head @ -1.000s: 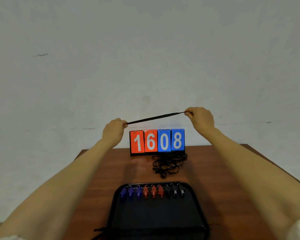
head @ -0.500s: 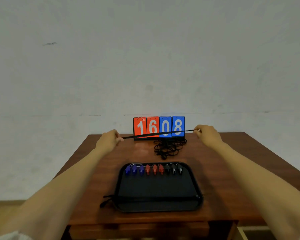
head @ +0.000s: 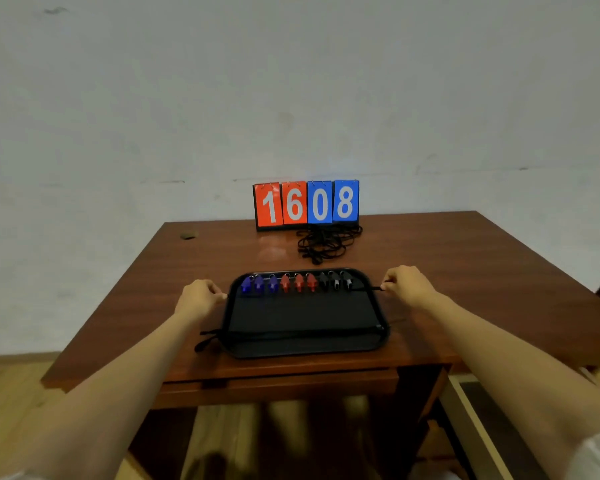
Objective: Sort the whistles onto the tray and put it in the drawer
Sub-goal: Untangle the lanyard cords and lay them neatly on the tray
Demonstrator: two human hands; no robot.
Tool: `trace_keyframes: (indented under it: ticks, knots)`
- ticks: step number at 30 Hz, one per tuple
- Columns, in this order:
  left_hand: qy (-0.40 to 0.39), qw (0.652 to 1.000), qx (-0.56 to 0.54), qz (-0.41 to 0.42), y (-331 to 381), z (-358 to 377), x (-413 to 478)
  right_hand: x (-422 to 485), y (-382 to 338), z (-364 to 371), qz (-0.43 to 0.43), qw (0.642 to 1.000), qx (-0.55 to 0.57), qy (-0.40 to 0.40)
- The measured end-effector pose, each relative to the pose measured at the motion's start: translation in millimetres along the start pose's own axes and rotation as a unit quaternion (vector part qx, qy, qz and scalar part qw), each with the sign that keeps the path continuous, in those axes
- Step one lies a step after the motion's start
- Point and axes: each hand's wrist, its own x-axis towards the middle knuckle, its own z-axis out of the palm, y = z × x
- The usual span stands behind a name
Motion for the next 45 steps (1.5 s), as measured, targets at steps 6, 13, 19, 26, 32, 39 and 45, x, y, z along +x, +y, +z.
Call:
trace_keyframes:
  ticks: [6, 13, 19, 26, 32, 39, 45]
  knots:
    - [-0.006, 0.999, 0.015, -0.029, -17, 9, -5, -8, 7, 17, 0.045, 0.998, 0.032, -0.013]
    - [-0.011, 1.000, 0.021, -0.015, -28, 18, -15, -13, 14, 29, 0.086, 0.995, 0.035, -0.045]
    - [-0.007, 0.999, 0.038, -0.010, -27, 21, -19, -14, 20, 36, 0.087, 0.992, 0.061, -0.068]
    - [-0.002, 0.998, 0.062, -0.006, -29, 25, -21, -15, 22, 39, 0.086, 0.994, 0.050, -0.052]
    - [0.025, 0.991, 0.128, -0.022, -33, 29, -21, -14, 24, 42, 0.068, 0.995, 0.054, -0.048]
    - [0.026, 0.975, 0.221, 0.017, -30, 35, -25, -15, 27, 42, 0.018, 0.997, 0.048, -0.064]
    - [0.017, 0.964, 0.228, 0.137, -15, 51, -34, -22, 14, 41, -0.071, 0.993, -0.024, -0.091]
